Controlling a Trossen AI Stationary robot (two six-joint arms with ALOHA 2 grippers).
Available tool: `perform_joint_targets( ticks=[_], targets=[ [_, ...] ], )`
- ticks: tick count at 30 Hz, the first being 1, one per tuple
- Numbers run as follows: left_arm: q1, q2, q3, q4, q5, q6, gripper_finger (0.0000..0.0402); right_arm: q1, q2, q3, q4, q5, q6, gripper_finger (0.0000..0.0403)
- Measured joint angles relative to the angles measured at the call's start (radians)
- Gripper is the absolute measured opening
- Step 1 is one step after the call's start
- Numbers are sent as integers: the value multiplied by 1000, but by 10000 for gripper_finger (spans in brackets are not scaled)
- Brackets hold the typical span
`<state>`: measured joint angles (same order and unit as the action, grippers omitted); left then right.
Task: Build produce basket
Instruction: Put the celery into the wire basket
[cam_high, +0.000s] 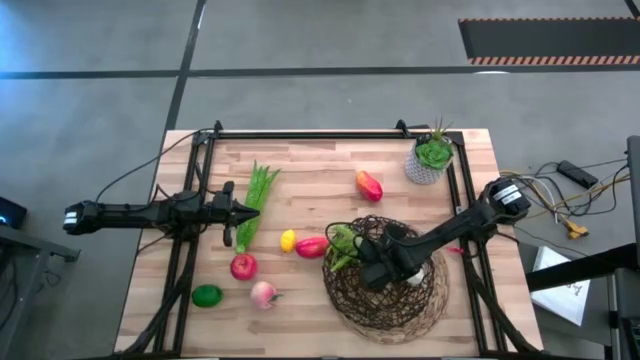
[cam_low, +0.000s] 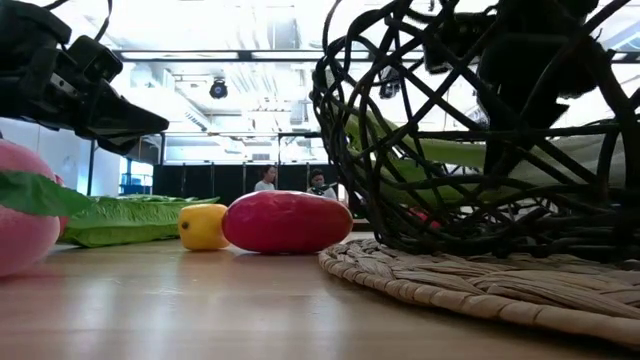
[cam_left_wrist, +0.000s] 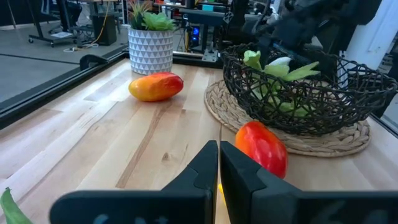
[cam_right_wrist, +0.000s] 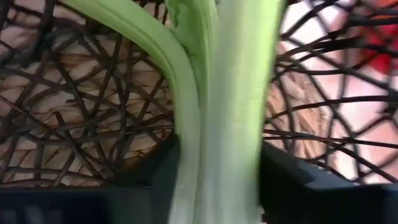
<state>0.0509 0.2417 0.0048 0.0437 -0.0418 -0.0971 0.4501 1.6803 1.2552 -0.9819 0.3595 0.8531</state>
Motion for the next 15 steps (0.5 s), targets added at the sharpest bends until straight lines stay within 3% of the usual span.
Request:
perform_joint_targets(
  ticks=[5,9,15],
  targets=[
    [0,0,0,0,0,0,0,30,-83,-1,-8,33,51,32],
    [0,0,0,0,0,0,0,86,-176,-1,-12,138,119,27],
    [0,0,0,0,0,0,0,205,-296,-1,-9,467,228,29]
  ],
)
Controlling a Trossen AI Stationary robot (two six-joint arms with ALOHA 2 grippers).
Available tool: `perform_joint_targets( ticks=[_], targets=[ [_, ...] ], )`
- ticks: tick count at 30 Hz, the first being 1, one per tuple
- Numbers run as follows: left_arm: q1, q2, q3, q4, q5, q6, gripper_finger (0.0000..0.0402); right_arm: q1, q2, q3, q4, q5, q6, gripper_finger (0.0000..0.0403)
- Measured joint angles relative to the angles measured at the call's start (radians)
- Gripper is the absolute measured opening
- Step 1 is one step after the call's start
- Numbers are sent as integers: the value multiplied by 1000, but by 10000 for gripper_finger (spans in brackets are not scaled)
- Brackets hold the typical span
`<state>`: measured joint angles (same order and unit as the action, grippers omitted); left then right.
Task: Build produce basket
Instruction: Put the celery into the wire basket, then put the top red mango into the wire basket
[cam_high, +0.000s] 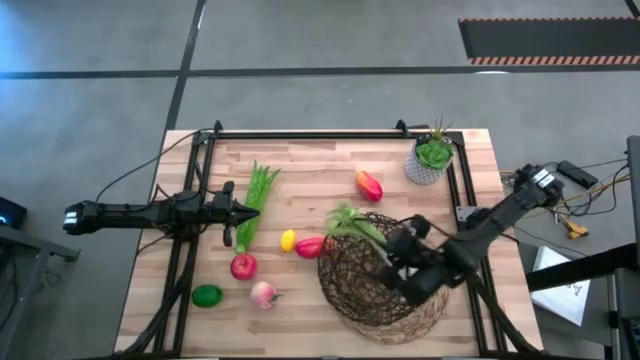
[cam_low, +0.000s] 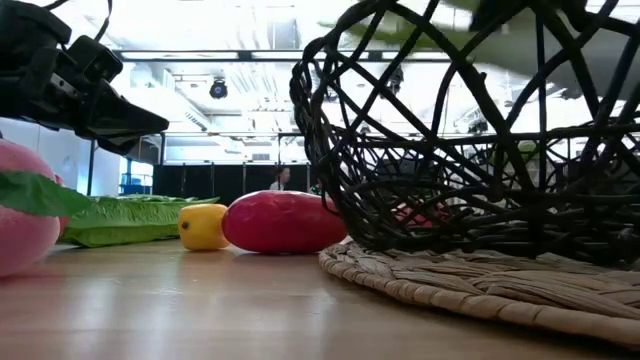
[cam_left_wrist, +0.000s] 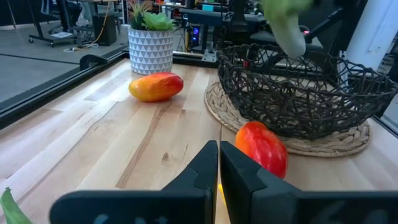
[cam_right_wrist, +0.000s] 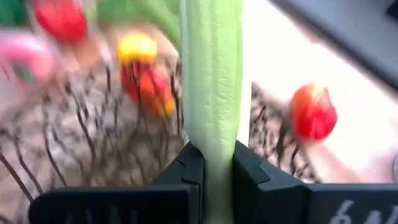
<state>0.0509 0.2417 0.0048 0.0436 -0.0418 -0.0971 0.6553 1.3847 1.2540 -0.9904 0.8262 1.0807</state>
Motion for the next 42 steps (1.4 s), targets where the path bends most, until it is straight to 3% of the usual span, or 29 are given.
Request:
perform_joint_targets(
  ticks=[4,6,11,18,26,34,42],
  targets=[
    [0,0,0,0,0,0,0,61,-17,-26,1,208,102,29],
    [0,0,0,0,0,0,0,69,3,-40,2,231,167,29],
    [0,0,0,0,0,0,0,61,107,-53,12,186,293,29],
    [0,0,0,0,0,0,0,18,224,-53,13,0,335,38],
    [0,0,0,0,0,0,0,-59,232,-38,16,-210,258,154],
    [0,0,0,0,0,0,0,-57,155,33,18,-211,121,244],
    [0,0,0,0,0,0,0,-44,136,152,-7,-226,80,250]
  ],
)
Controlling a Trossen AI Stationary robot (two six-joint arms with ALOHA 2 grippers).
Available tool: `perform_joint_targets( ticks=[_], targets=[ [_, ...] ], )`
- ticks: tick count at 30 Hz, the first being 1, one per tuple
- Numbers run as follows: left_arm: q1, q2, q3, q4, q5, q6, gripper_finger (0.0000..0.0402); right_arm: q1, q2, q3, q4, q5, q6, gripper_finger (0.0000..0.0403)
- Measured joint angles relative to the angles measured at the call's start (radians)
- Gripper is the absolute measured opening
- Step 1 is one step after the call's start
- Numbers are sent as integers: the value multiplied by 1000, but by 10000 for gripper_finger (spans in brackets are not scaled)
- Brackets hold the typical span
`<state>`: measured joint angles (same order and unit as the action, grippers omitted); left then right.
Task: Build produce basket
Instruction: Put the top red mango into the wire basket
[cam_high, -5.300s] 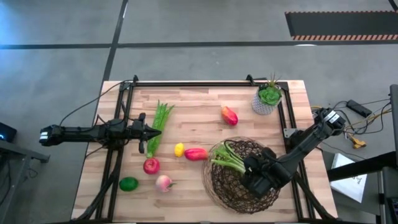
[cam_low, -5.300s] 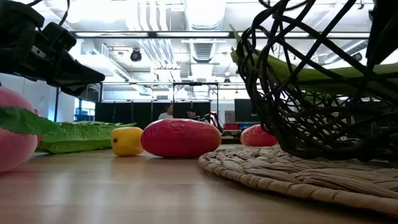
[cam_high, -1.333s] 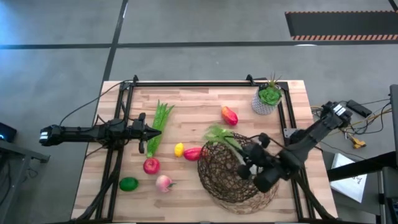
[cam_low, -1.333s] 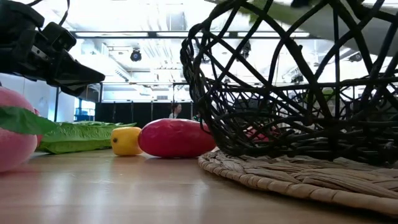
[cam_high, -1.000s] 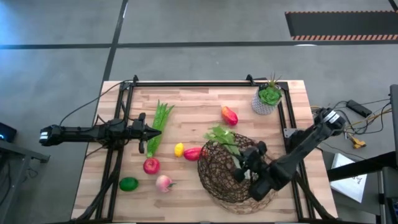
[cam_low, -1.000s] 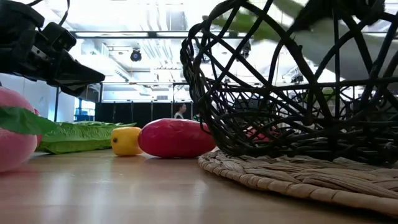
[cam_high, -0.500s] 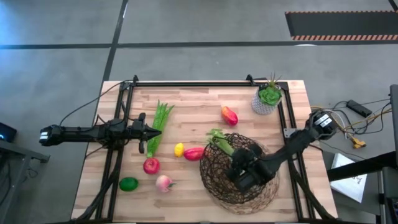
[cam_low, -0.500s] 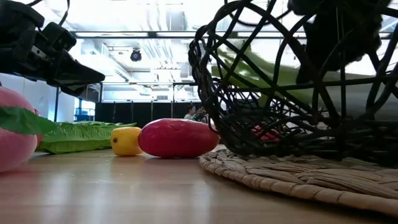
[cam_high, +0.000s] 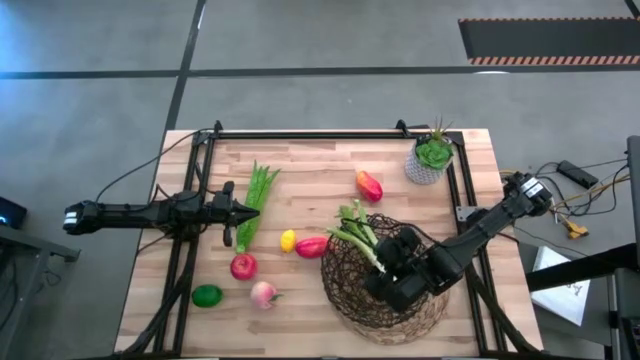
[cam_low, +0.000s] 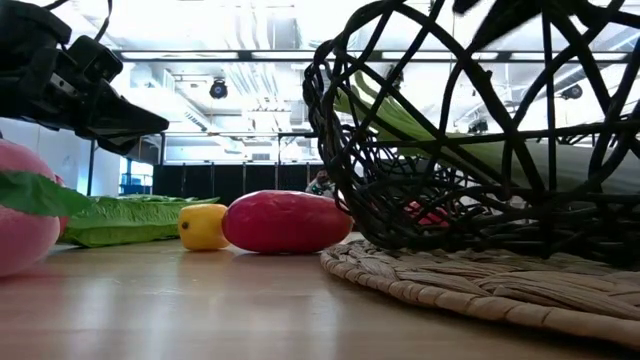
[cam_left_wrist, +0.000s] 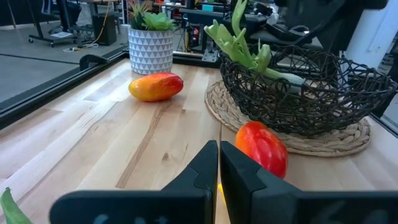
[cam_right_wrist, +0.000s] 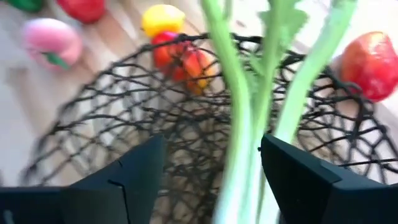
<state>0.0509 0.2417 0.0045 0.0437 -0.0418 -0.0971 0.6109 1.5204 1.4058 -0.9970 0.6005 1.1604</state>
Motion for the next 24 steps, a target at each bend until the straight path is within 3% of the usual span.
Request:
perform_joint_targets(
  ticks=[5,9,17,24],
  targets=[
    [0,0,0,0,0,0,0,-8,0,57,1,46,-111,241],
    [0,0,0,0,0,0,0,-99,0,70,0,98,-183,240],
    [0,0,0,0,0,0,0,-441,0,62,12,-63,-517,246],
    [0,0,0,0,0,0,0,-750,37,57,46,-294,-714,307]
  ],
)
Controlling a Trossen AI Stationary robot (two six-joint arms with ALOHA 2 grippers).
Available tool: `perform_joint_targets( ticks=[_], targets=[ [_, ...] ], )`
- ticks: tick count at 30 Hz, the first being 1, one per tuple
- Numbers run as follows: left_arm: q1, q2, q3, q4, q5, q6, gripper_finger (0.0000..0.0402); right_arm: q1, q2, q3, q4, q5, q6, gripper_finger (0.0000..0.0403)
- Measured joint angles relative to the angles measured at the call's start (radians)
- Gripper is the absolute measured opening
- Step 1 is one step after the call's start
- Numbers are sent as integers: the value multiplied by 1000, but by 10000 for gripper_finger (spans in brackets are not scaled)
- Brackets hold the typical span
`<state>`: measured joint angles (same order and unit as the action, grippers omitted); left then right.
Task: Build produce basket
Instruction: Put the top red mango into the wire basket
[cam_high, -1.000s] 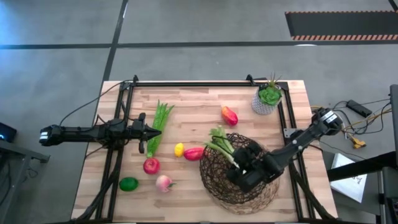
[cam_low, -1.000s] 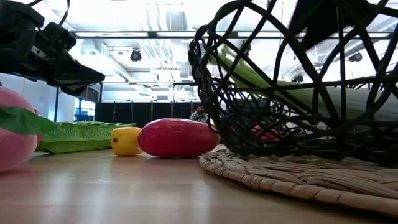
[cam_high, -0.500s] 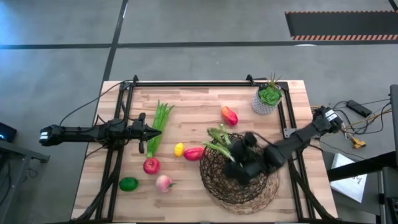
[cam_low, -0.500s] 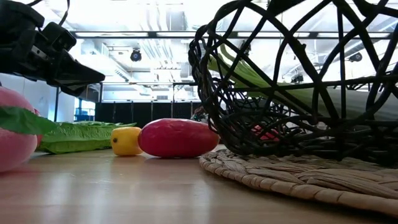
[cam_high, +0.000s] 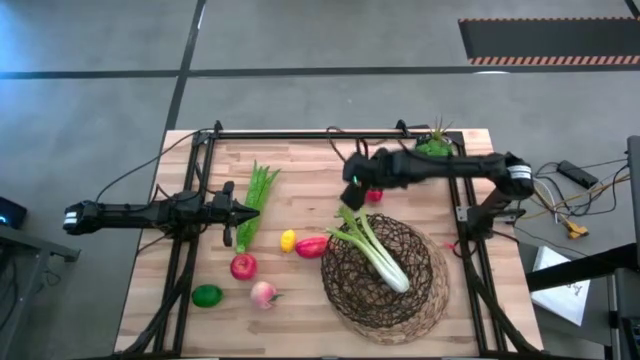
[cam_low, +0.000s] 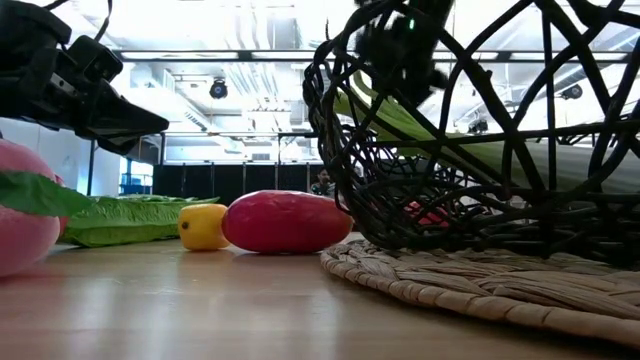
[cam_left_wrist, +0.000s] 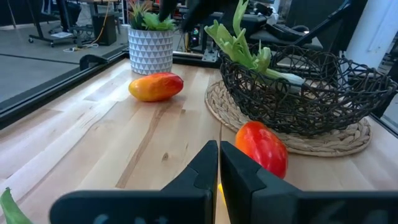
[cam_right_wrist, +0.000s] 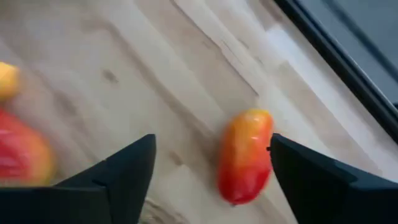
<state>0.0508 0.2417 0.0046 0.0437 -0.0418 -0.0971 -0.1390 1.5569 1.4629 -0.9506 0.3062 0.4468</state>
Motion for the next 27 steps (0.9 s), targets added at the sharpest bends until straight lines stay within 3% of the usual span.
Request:
perform_joint_targets(
  ticks=[7,15,27],
  targets=[
    [0,0,0,0,0,0,0,-175,31,-55,-12,-73,-48,358],
    [0,0,0,0,0,0,0,-241,60,-237,137,-132,-66,359],
    [0,0,0,0,0,0,0,-246,132,-353,300,-184,-141,344]
  ],
)
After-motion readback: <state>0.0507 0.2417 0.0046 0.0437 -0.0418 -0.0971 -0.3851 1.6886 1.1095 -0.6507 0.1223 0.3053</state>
